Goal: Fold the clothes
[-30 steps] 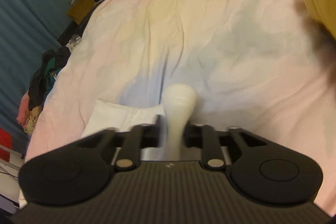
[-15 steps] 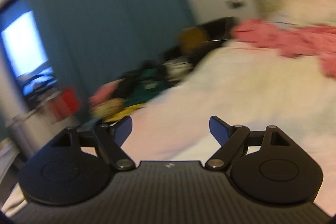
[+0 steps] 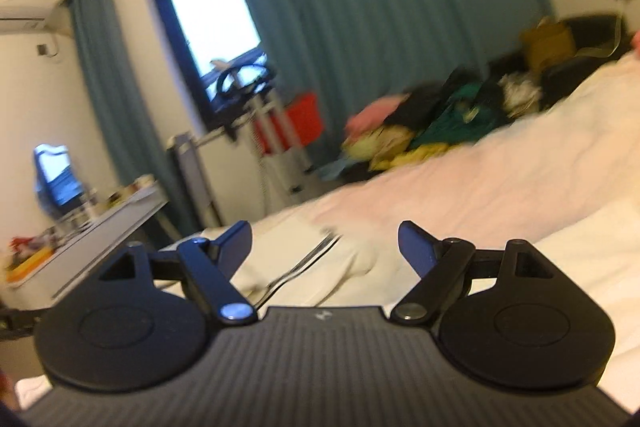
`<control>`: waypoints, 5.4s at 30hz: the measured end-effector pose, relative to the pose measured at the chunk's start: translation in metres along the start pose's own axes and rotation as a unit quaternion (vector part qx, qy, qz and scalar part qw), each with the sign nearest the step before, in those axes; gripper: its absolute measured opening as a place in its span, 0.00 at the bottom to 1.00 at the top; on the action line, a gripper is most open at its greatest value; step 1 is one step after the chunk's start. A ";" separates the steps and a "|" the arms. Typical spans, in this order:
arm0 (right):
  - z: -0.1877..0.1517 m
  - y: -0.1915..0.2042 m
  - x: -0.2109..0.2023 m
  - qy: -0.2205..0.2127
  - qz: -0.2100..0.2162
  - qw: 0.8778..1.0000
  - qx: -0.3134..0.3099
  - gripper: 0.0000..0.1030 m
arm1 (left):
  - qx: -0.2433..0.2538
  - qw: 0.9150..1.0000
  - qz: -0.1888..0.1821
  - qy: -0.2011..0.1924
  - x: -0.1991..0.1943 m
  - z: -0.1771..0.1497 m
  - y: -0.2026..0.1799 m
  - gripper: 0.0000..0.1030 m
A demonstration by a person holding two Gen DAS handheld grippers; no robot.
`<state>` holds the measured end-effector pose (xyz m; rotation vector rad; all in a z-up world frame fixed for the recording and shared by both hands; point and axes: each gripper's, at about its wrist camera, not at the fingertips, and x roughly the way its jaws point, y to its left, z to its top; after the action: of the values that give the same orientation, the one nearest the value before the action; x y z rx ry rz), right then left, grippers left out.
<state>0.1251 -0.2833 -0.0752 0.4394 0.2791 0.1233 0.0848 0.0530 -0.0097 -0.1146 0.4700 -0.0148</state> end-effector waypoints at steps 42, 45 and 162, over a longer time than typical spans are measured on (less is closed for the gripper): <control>0.056 -0.214 0.169 -0.128 -0.150 0.933 0.301 0.08 | 0.018 0.998 0.010 0.055 0.090 -0.092 0.000 0.94; 0.049 -0.266 0.150 -0.123 -0.206 0.910 0.337 0.08 | 0.026 0.998 0.001 0.051 0.087 -0.092 -0.003 0.94; 0.023 -0.269 0.118 -0.056 -0.185 0.911 0.366 0.06 | -0.319 0.906 -0.165 0.226 0.239 -0.043 0.077 0.72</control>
<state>0.2598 -0.5131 -0.2001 1.1259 0.2860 -0.3944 0.2777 0.1156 -0.1644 -0.8506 0.9044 -0.2260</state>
